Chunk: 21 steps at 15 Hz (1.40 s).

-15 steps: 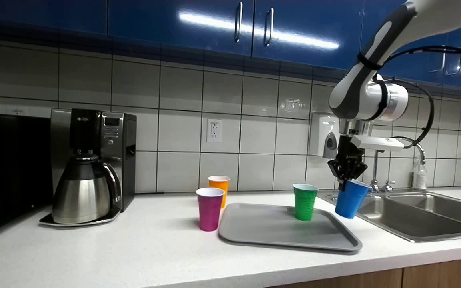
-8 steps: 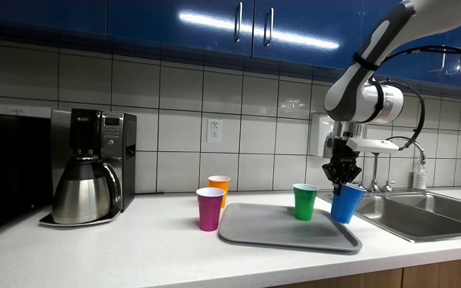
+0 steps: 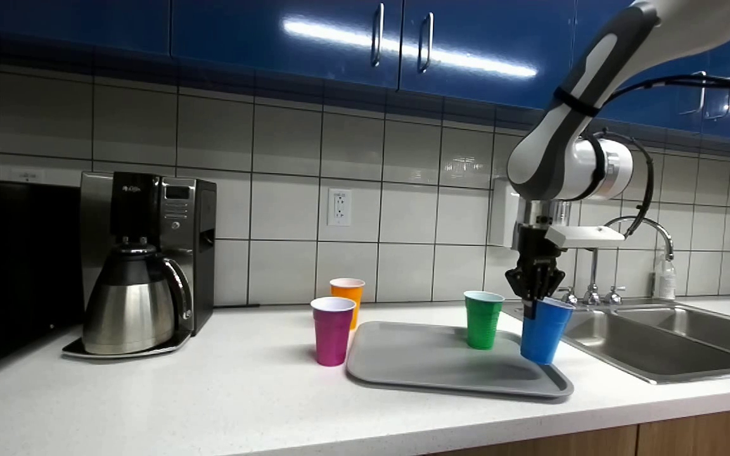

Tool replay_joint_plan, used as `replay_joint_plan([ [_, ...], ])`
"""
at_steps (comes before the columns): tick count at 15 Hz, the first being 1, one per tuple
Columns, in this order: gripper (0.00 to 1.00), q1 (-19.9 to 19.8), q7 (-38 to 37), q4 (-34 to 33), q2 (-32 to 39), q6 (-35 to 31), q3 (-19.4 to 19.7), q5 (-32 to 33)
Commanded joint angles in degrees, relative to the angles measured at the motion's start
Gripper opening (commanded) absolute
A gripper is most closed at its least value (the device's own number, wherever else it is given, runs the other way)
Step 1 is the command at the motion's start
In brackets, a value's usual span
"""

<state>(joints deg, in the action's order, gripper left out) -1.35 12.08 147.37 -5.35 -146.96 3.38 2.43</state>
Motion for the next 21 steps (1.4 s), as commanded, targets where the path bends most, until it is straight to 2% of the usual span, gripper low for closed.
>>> replay_joint_plan([
  [1, 0.01, -0.1, -1.0, 2.3, -1.9, -1.7, -0.8, 3.0],
  [12, 0.01, 0.6, -1.4, 4.6, -1.5, -5.7, -2.1, 4.6],
  [21, 0.01, 0.5, -2.1, 5.6, -1.3, -7.3, -2.2, 8.5],
])
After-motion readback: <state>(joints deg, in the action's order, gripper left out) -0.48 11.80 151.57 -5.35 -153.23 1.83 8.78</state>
